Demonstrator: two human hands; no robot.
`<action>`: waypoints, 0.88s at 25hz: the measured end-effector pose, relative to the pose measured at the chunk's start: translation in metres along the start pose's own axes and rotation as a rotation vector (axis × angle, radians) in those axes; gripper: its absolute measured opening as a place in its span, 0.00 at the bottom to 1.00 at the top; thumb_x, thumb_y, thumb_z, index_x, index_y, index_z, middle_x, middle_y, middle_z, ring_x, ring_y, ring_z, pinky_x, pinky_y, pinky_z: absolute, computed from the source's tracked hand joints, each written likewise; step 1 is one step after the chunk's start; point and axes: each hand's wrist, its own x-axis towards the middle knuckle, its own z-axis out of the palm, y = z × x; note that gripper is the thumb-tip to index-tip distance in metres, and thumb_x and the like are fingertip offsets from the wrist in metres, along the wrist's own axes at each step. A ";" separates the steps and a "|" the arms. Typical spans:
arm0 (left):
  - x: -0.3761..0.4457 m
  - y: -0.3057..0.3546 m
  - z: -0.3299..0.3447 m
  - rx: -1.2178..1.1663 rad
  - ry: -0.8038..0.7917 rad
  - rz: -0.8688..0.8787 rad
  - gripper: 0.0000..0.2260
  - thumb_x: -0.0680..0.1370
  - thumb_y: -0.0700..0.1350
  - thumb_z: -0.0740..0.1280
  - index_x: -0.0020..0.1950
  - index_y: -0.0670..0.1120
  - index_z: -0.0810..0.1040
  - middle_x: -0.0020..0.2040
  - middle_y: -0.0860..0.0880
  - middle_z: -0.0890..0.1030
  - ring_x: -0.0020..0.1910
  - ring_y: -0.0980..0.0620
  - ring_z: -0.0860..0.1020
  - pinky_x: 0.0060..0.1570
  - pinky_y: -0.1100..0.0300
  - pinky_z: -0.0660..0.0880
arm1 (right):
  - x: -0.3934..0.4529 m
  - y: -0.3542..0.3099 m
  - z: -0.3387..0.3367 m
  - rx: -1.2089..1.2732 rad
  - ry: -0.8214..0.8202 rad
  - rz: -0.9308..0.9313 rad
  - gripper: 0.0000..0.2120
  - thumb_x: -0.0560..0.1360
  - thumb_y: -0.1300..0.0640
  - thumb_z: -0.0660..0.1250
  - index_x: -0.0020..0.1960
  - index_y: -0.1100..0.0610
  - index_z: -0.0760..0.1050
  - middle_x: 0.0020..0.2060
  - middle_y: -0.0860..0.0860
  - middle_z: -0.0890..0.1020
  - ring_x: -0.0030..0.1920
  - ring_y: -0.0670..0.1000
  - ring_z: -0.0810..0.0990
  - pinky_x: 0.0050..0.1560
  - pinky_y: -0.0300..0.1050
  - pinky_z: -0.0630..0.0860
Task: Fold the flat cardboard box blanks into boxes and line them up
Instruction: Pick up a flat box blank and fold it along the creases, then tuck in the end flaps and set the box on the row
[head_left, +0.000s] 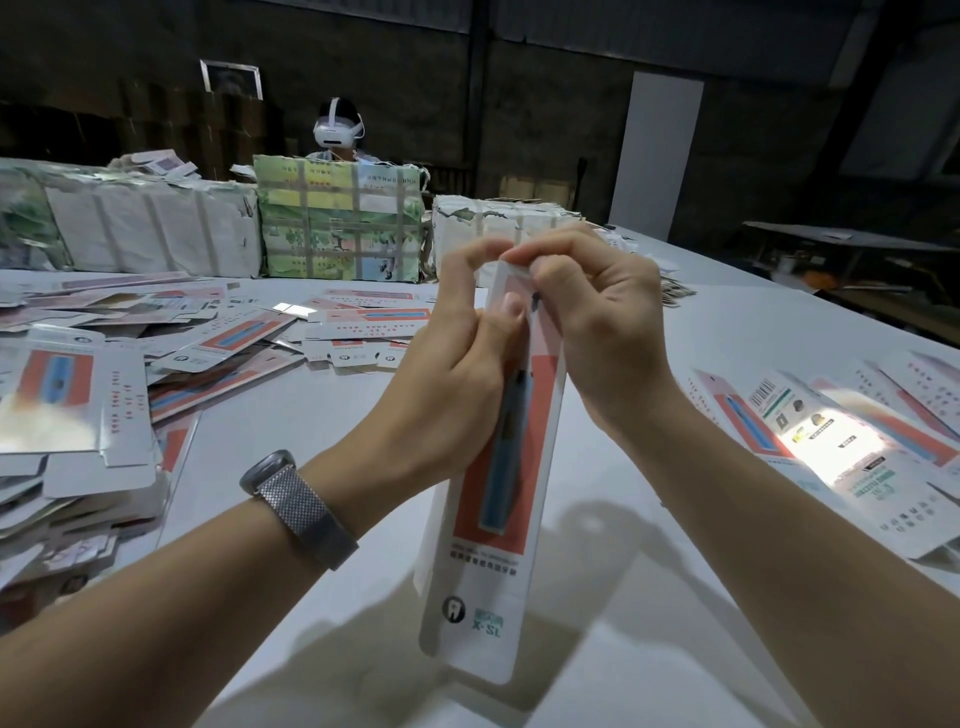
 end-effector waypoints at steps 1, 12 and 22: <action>0.000 0.001 0.000 -0.004 0.011 0.005 0.12 0.85 0.49 0.54 0.68 0.54 0.63 0.46 0.48 0.80 0.42 0.45 0.83 0.46 0.43 0.81 | 0.000 0.000 0.001 0.015 0.002 0.003 0.12 0.75 0.64 0.61 0.43 0.53 0.82 0.41 0.52 0.80 0.45 0.49 0.78 0.47 0.43 0.75; 0.008 0.001 -0.001 -0.224 0.097 -0.125 0.06 0.87 0.45 0.55 0.64 0.51 0.62 0.46 0.39 0.83 0.41 0.45 0.83 0.42 0.46 0.83 | -0.005 -0.014 0.013 -0.368 -0.023 0.062 0.17 0.76 0.51 0.62 0.60 0.52 0.81 0.51 0.46 0.74 0.59 0.51 0.74 0.61 0.50 0.74; 0.010 0.000 -0.005 -0.358 0.067 -0.126 0.09 0.86 0.39 0.58 0.61 0.53 0.64 0.42 0.48 0.84 0.37 0.50 0.82 0.32 0.57 0.79 | -0.006 -0.023 0.017 -0.472 -0.150 0.175 0.27 0.78 0.45 0.63 0.75 0.48 0.67 0.58 0.48 0.64 0.64 0.50 0.70 0.65 0.52 0.74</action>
